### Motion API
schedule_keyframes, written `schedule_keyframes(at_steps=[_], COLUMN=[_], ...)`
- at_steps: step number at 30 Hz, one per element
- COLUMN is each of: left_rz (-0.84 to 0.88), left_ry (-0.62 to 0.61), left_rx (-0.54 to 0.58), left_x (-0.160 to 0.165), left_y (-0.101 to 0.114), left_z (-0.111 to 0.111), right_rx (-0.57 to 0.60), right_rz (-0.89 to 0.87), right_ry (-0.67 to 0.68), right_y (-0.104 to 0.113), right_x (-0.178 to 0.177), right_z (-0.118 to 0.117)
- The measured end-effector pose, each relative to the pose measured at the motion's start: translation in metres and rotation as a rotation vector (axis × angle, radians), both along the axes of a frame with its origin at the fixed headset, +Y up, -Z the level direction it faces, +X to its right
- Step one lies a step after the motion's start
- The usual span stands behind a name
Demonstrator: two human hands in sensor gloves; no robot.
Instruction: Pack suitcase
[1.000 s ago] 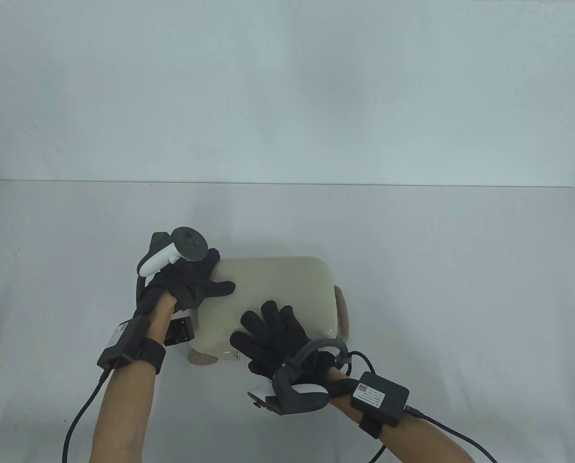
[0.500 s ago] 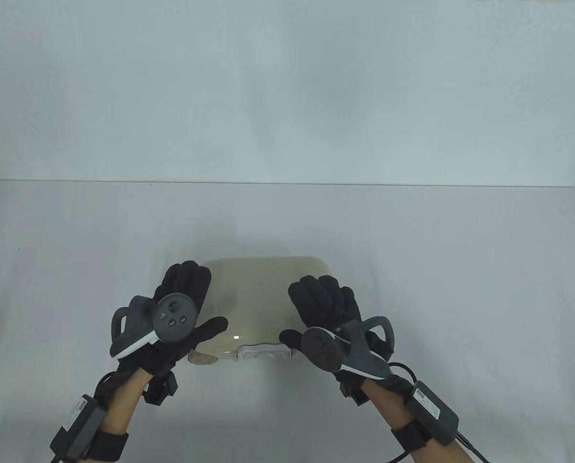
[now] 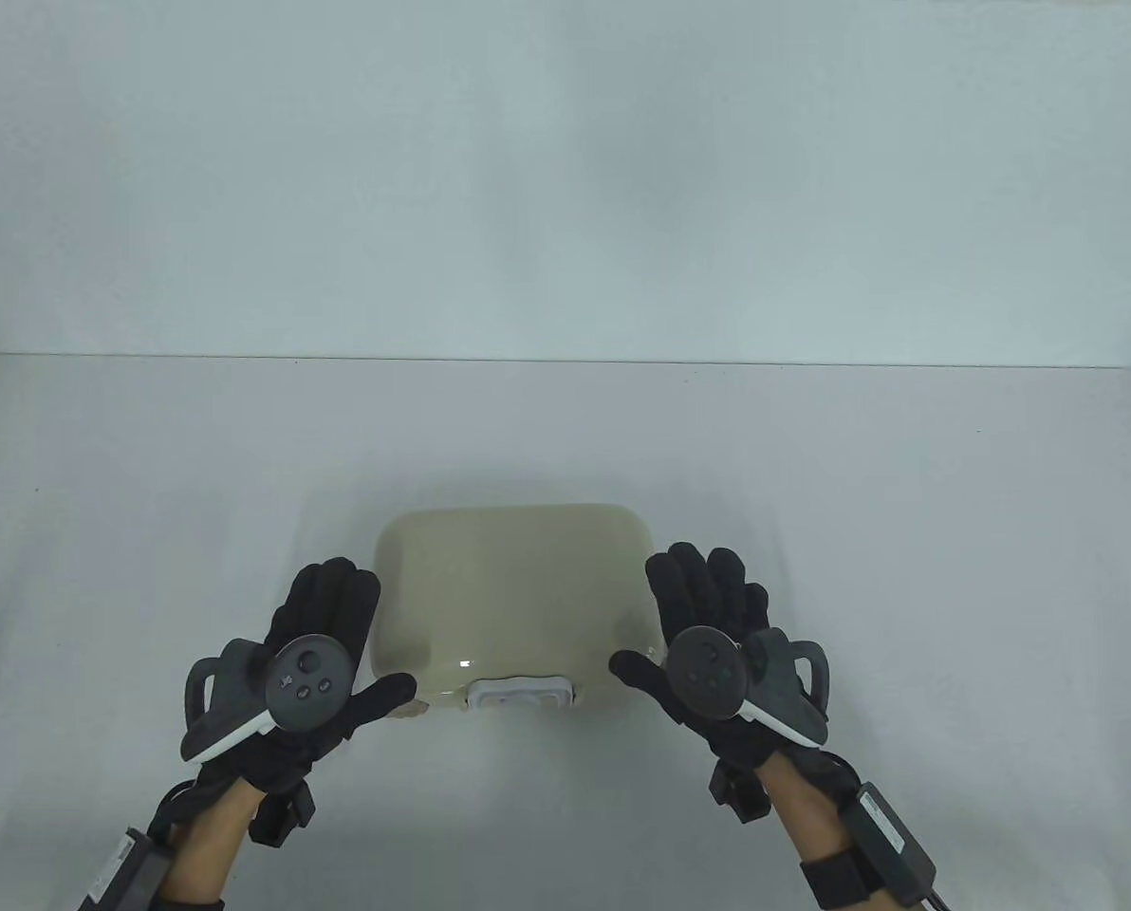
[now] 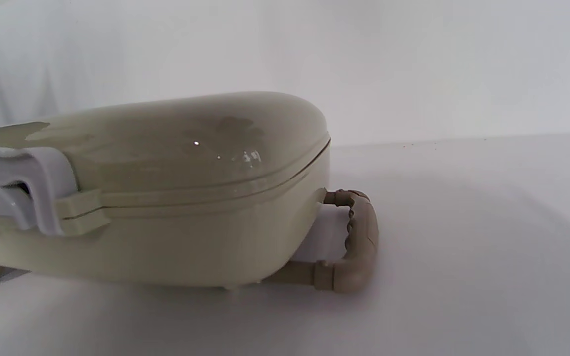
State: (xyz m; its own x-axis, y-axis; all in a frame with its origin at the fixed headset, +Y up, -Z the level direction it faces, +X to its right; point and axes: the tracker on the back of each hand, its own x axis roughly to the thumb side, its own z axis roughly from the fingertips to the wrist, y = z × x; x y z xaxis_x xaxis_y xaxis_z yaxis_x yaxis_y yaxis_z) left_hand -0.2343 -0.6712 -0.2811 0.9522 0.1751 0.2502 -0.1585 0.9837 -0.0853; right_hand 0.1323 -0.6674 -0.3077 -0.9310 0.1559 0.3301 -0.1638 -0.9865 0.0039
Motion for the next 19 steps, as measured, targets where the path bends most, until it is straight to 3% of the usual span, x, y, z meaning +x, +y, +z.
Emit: schedule_keyframes(at_steps=[19], left_rz=[0.019], left_ry=[0.002], left_rx=[-0.007], left_x=[-0.0029], left_y=[-0.0023], left_z=[-0.0014], right_rx=[0.013], right_rz=[0.025], right_ry=[0.003], right_y=[-0.0018], right_x=[-0.0028], right_z=[0.005])
